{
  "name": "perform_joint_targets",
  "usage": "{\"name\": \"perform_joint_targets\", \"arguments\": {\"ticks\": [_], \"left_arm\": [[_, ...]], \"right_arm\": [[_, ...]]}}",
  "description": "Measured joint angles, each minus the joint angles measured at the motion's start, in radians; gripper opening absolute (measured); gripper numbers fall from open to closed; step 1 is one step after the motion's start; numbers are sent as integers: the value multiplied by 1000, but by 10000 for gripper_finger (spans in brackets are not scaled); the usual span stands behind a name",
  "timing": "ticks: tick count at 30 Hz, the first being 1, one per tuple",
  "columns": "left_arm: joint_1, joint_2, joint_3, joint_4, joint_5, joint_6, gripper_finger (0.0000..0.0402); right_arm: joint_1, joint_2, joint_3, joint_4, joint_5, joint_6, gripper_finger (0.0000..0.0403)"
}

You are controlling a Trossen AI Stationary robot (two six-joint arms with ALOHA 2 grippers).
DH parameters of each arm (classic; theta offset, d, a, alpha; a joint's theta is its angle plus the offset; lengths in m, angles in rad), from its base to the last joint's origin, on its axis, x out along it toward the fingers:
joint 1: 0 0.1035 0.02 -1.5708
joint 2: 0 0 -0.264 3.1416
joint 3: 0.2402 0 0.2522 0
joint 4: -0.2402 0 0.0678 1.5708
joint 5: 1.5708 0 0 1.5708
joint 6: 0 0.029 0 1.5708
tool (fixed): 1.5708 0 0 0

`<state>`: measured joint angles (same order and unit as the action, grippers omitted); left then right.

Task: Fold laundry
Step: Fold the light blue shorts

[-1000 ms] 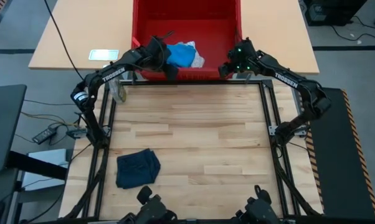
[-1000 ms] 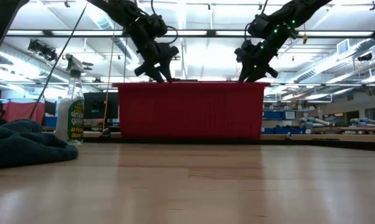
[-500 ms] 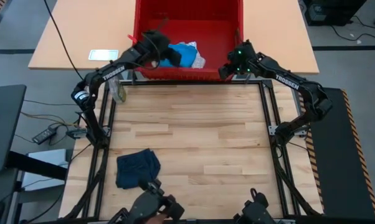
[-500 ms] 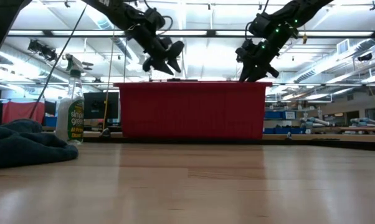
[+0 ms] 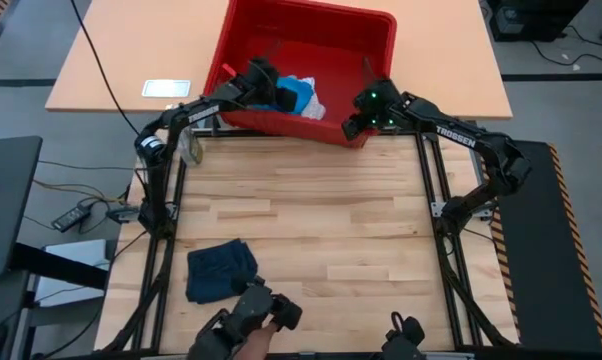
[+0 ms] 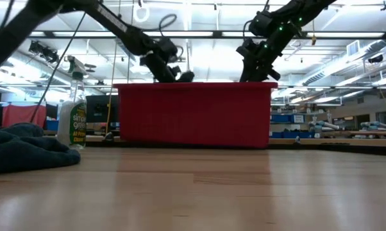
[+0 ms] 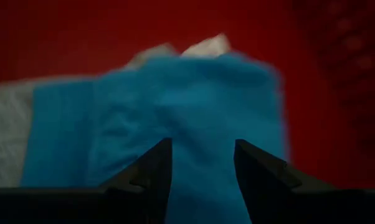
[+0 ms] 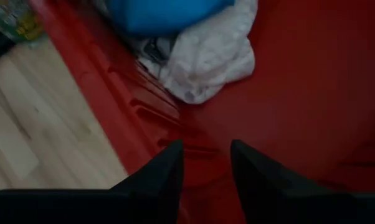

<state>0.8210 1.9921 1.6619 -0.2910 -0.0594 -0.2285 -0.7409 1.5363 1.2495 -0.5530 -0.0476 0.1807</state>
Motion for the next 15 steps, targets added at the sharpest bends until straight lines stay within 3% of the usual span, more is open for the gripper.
{"name": "perform_joint_targets", "arguments": {"ticks": [8,11,15], "left_arm": [[4,70,2,-35,-4,-6,160],[2,70,2,-43,-4,-16,114],[-1,30,-3,-19,22,-20,20]], "right_arm": [[9,2,-1,-9,51,3,142],[-2,4,-3,-8,101,-6,141],[-30,4,-4,-17,118,-8,137]]}}
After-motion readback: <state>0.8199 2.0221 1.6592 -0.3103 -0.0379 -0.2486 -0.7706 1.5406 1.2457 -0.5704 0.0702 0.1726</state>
